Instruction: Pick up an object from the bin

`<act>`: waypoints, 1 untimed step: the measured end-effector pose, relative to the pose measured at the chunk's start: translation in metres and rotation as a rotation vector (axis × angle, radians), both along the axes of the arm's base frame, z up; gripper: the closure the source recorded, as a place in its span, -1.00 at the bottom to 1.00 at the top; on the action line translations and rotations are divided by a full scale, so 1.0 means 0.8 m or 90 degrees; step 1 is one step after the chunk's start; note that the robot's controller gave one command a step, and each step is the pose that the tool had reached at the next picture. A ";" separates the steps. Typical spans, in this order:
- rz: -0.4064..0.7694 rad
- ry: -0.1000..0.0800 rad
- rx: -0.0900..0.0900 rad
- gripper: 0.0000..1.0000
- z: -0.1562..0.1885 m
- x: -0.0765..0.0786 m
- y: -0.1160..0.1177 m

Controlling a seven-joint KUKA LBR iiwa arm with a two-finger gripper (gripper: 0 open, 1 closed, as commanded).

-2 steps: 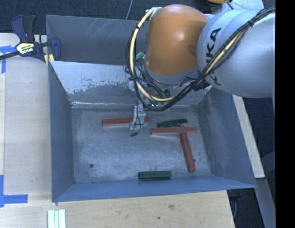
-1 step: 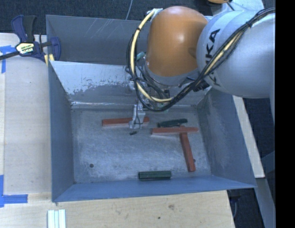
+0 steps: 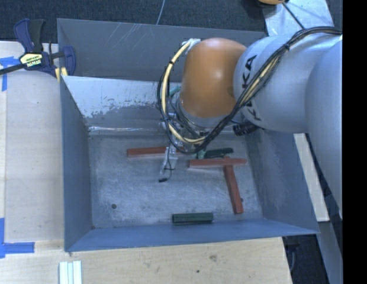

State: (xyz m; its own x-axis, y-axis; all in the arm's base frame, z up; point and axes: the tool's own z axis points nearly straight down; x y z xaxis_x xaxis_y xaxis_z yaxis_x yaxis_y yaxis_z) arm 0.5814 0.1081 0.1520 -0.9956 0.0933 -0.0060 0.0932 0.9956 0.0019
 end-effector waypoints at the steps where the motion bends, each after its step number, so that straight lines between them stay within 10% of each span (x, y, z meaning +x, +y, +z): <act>1: -0.032 -0.001 0.000 -1.00 -0.074 0.012 0.024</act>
Offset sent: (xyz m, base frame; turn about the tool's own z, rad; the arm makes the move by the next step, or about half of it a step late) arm 0.0456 -0.0378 -0.0820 -0.1228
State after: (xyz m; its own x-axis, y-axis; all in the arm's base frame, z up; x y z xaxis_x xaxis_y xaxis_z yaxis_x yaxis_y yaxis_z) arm 0.5912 0.1273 0.0932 -0.9897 0.1427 -0.0071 0.1427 0.9898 0.0021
